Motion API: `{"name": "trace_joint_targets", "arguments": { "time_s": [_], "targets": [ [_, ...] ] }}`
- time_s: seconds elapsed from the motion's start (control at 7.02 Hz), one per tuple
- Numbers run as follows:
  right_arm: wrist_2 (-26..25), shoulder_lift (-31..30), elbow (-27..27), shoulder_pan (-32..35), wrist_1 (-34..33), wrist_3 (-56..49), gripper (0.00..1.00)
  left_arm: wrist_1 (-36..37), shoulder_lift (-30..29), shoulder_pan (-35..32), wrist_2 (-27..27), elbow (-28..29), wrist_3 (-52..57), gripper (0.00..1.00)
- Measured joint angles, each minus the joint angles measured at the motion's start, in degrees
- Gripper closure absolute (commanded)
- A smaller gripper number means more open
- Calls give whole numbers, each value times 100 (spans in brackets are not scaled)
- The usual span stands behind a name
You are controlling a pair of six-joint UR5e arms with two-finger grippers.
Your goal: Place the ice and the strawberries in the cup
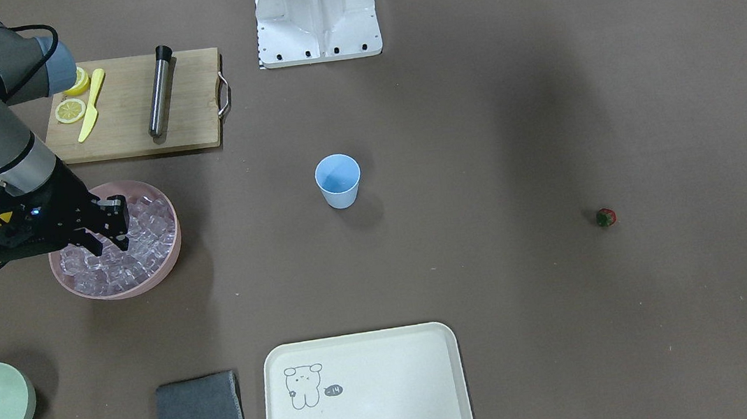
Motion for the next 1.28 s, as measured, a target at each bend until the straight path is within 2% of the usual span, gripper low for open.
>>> {"name": "trace_joint_targets", "arguments": {
  "time_s": [0.28, 0.57, 0.71, 0.85, 1.0, 1.28],
  "targets": [
    [-34, 83, -107, -47, 217, 503, 3, -61, -1, 7, 0, 25, -24, 2],
    [-66, 81, -327, -108, 417, 813, 17, -72, 3, 11, 0, 32, -26, 2],
    [-80, 62, -358, -143, 444, 946, 27, -73, 0, 15, 16, 36, -26, 2],
    [-95, 64, -357, -190, 452, 1097, 30, -74, -7, 15, 55, 41, -26, 2],
    [-113, 77, -361, -246, 455, 1181, 22, -74, -20, 14, 91, 45, -26, 2],
    [-153, 54, -381, -304, 457, 1214, 23, -74, -38, 16, 112, 62, -29, 2]
  ]
}}
